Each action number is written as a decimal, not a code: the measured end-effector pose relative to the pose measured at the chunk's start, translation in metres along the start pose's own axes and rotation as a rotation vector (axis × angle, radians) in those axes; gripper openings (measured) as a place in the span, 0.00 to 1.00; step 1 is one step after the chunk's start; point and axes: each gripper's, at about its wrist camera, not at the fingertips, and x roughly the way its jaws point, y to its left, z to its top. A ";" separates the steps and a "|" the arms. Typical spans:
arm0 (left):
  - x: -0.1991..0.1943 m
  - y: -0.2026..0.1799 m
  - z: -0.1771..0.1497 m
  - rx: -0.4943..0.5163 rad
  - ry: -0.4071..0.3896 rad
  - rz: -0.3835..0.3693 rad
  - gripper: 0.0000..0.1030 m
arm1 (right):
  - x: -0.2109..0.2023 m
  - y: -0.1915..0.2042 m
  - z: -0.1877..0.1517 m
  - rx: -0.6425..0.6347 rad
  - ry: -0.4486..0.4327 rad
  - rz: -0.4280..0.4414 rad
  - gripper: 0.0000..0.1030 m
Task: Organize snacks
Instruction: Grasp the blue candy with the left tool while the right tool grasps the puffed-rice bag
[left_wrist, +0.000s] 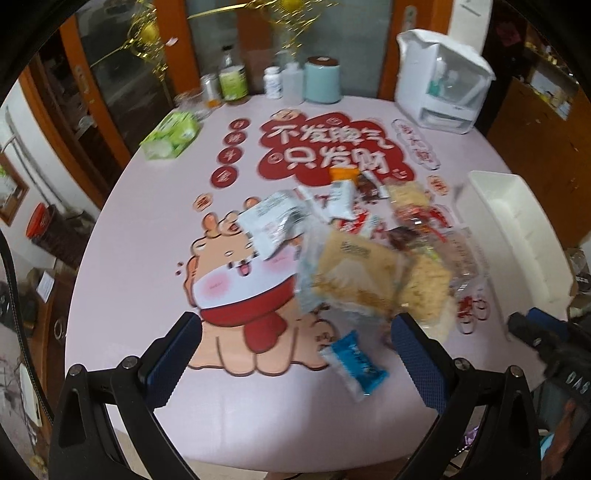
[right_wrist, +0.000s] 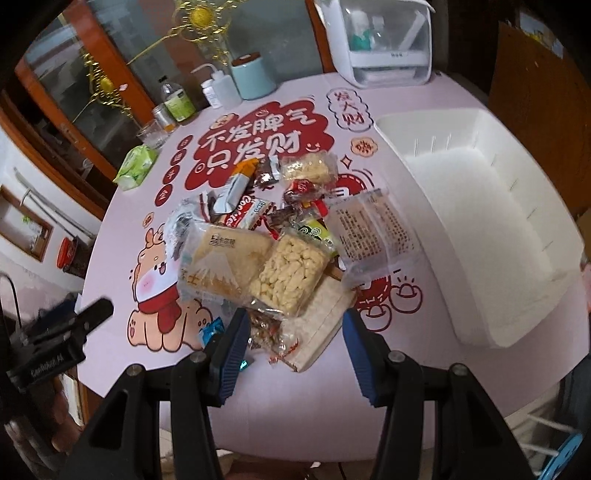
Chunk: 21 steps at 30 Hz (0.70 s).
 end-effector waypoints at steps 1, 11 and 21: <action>0.005 0.005 0.000 -0.008 0.010 0.003 0.99 | 0.006 -0.002 0.003 0.020 0.012 0.012 0.51; 0.068 0.005 -0.023 -0.036 0.187 -0.089 0.99 | 0.078 -0.009 0.033 0.189 0.110 0.077 0.51; 0.143 -0.009 -0.054 -0.130 0.340 -0.127 0.99 | 0.126 0.000 0.044 0.212 0.157 -0.004 0.59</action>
